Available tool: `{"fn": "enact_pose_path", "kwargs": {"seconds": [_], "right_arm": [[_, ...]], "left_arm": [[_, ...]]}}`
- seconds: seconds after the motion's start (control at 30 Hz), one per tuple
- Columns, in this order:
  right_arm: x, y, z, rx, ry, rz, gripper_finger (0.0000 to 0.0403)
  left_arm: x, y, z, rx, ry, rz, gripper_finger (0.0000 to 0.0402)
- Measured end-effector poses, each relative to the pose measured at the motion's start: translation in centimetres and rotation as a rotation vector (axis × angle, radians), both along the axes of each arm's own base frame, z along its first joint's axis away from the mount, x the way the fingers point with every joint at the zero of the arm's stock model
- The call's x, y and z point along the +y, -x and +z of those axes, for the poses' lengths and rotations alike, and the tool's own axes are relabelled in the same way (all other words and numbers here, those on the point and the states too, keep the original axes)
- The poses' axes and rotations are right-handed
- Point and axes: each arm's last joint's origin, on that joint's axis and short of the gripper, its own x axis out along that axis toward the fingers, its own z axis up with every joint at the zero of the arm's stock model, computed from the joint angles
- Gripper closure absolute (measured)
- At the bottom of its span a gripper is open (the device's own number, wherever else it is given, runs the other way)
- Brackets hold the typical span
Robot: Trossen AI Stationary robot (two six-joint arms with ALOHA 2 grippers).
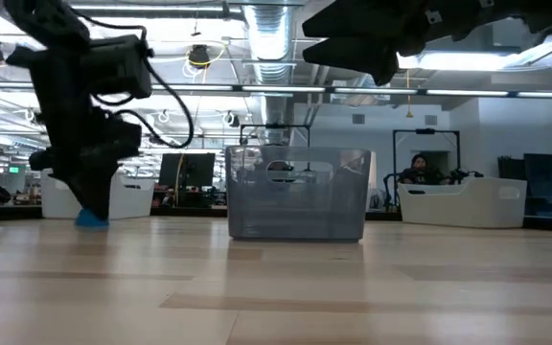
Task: Sort & place blocks by color
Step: Put the top left blue block into the black bin
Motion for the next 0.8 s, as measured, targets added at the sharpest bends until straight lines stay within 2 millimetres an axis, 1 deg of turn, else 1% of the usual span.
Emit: {"fn": "enact_pose_path", "kwargs": {"seconds": [0.1, 0.17, 0.27, 0.33, 0.43, 0.53, 0.67, 0.8], "right_arm": [[0.1, -0.2, 0.2, 0.038, 0.017, 0.0, 0.0173], [0.1, -0.3, 0.2, 0.07, 0.031, 0.0, 0.0173], [0.2, -0.5, 0.3, 0.096, 0.041, 0.0, 0.0173], [0.2, -0.5, 0.3, 0.105, 0.045, 0.0, 0.0173], [0.2, -0.5, 0.3, 0.107, 0.047, 0.0, 0.0173], [0.2, -0.5, 0.3, 0.108, 0.047, -0.001, 0.0173], [0.1, -0.5, 0.3, 0.111, 0.048, -0.003, 0.0173], [0.1, -0.5, 0.2, 0.121, 0.052, 0.0, 0.0173]], "left_arm": [[-0.2, -0.7, 1.2, -0.019, 0.025, -0.045, 0.0298], [-0.4, -1.3, 2.2, -0.063, 0.024, -0.076, 0.0298], [-1.1, -2.0, 3.2, -0.093, 0.021, -0.149, 0.0304], [-1.8, -2.5, 3.8, -0.095, 0.012, -0.26, 0.0311], [-2.9, -2.7, 4.4, -0.045, -0.057, -0.508, 0.0318], [-3.2, -2.6, 4.5, 0.022, -0.146, -0.651, 0.0316], [-3.1, -2.4, 4.2, 0.113, -0.183, -0.8, 0.0291], [-3.0, -2.0, 4.1, 0.187, -0.183, -0.947, 0.0245]]}}
